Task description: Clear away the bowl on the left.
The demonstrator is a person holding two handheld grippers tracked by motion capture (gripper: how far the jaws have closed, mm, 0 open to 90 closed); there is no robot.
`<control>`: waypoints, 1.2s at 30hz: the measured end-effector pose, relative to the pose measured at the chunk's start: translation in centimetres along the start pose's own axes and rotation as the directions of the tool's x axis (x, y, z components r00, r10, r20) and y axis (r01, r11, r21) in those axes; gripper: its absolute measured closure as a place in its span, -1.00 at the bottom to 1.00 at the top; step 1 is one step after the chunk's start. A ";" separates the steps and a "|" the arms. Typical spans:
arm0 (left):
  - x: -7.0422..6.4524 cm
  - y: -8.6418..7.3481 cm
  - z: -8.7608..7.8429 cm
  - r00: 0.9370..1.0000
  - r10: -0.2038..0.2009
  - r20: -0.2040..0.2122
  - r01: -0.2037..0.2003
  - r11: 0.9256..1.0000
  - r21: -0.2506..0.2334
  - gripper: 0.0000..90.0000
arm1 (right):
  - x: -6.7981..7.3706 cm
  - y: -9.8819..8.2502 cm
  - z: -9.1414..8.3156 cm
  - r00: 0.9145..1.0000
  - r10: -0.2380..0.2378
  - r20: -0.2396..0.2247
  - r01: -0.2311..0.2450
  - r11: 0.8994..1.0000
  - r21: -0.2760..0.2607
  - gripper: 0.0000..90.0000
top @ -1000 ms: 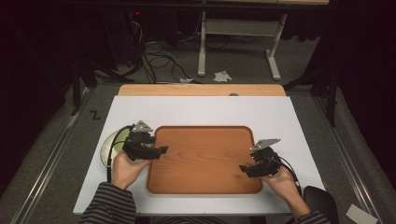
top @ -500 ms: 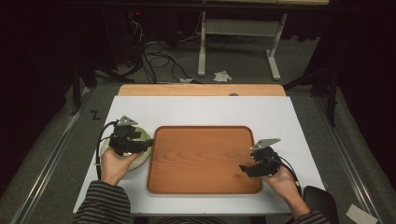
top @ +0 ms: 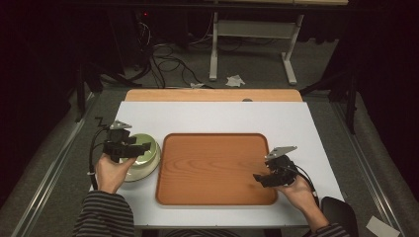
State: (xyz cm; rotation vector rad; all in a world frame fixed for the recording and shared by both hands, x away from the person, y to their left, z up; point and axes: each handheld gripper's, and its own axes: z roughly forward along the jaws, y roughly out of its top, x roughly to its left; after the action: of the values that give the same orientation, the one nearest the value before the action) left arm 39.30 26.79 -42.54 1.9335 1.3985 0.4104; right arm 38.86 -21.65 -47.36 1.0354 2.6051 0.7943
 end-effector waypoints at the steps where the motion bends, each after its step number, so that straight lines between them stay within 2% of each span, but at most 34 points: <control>1: 0.2 0.0 -0.1 1.000 -0.007 -0.004 0.007 1.000 -0.004 -0.18 | 0.1 0.0 0.0 1.000 0.002 -0.001 -0.002 1.000 -0.001 -0.25; 5: 1.1 -0.2 -0.6 0.999 -0.042 -0.023 0.042 0.999 -0.019 -0.17 | 0.1 0.0 0.0 1.000 -0.005 0.001 0.005 1.000 -0.002 -0.25; 7: 1.8 -0.3 -1.0 0.995 -0.078 -0.065 0.077 0.997 -0.022 -0.14 | 0.1 0.0 0.0 1.000 0.001 0.001 -0.001 1.000 -0.001 -0.25; 8: 1.8 -0.3 -1.0 0.995 -0.078 -0.065 0.077 0.997 -0.022 -0.13 | 0.1 0.0 0.0 1.000 0.001 0.001 -0.001 1.000 -0.001 -0.25; 14: 3.3 -0.7 -1.3 0.984 -0.128 -0.120 0.128 0.992 -0.014 -0.12 | 0.2 0.0 0.1 1.000 -0.005 0.001 0.005 1.000 0.003 -0.25; 15: 3.6 -0.9 -1.2 0.981 -0.145 -0.132 0.144 0.989 -0.014 -0.13 | 0.2 0.0 0.1 1.000 -0.003 0.001 0.003 1.000 0.002 -0.25; 16: 3.6 -0.9 -1.2 0.981 -0.145 -0.132 0.144 0.989 -0.014 -0.13 | 0.2 0.0 0.1 1.000 -0.003 0.001 0.003 1.000 0.002 -0.25; 21: 4.3 -1.1 -1.0 0.973 -0.163 -0.165 0.166 0.986 0.003 -0.14 | 0.1 0.0 0.0 1.000 -0.001 0.002 0.001 1.000 -0.001 -0.25; 25: 5.0 -1.5 -0.8 0.966 -0.188 -0.177 0.192 0.981 0.007 -0.14 | 0.1 0.0 0.1 1.000 -0.004 0.002 0.004 1.000 0.003 -0.25; 26: 5.2 -1.6 -0.6 0.963 -0.198 -0.183 0.204 0.979 0.010 -0.14 | 0.1 0.0 0.1 1.000 -0.004 0.002 0.004 1.000 0.003 -0.25; 29: 5.7 -1.9 -0.1 0.959 -0.220 -0.180 0.230 0.972 0.035 -0.15 | 0.1 0.0 0.1 1.000 -0.002 0.002 0.002 1.000 0.007 -0.25; 31: 5.9 -2.1 0.4 0.958 -0.233 -0.168 0.245 0.968 0.054 -0.15 | 0.1 0.0 0.1 1.000 -0.006 0.005 0.006 1.000 0.013 -0.25; 34: 5.9 -2.1 0.6 0.959 -0.223 -0.177 0.238 0.969 0.070 -0.11 | 0.2 0.0 0.1 1.000 0.001 0.000 -0.001 1.000 0.011 -0.25; 36: 5.9 -2.1 1.0 0.957 -0.234 -0.171 0.249 0.965 0.075 -0.09 | 0.2 0.0 0.1 1.000 -0.001 0.001 0.001 1.000 0.010 -0.25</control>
State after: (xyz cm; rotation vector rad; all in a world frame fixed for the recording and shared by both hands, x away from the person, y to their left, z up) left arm 40.60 32.23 -45.58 1.8059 1.7661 0.3947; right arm 38.79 -21.48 -47.48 1.0364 2.6115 0.7808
